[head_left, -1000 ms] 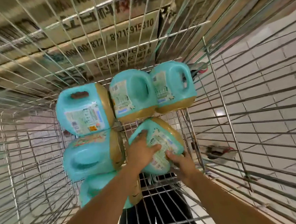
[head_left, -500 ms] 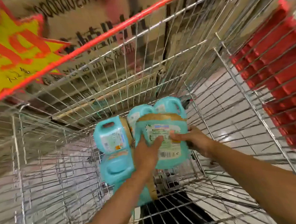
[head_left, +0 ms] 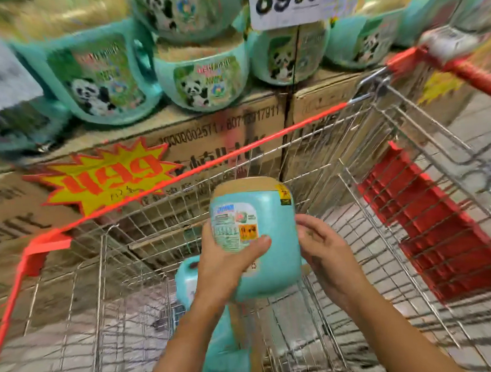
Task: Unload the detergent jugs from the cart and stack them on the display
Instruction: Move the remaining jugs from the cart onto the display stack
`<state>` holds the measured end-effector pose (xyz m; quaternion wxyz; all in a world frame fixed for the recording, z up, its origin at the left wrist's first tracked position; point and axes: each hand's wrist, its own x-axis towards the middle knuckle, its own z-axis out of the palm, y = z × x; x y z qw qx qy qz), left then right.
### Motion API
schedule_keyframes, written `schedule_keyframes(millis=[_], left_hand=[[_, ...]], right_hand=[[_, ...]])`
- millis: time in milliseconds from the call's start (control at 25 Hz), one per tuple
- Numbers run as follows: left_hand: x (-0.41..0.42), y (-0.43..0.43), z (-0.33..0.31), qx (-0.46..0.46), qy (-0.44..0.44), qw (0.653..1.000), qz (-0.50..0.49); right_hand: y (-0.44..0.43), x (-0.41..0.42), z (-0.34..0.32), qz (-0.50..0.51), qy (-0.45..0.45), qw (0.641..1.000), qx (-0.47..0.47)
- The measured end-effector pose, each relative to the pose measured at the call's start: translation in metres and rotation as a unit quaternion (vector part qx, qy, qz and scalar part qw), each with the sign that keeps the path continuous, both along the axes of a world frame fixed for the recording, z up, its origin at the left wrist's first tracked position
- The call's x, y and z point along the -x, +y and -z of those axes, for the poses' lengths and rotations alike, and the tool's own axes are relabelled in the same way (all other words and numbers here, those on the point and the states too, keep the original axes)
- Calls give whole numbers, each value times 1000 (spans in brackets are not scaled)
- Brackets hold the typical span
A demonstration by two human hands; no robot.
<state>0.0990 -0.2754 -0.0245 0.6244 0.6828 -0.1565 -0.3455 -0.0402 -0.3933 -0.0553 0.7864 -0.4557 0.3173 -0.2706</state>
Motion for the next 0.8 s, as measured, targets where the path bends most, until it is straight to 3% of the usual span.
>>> schedule_keyframes(millis=[200,320,480,600,800], left_hand=[[13,21,-19,48,52,997,39],[12,24,-29,-6,-14,999,46],[16,28,-38,41,-59,997,1],[23,28,-43,30,-92,994,-51],[3,50,-50,118,2,988,-98]], right_hand=[[10,-5,-26,-138,-81,978,-136],[19,-10,-32,-104,-93,979,-146],[27,-14,-40,-32,-33,998,-53],[42,-19,-47,-65,8,994,83],[47,-15,-60,-27,-5,988,153]])
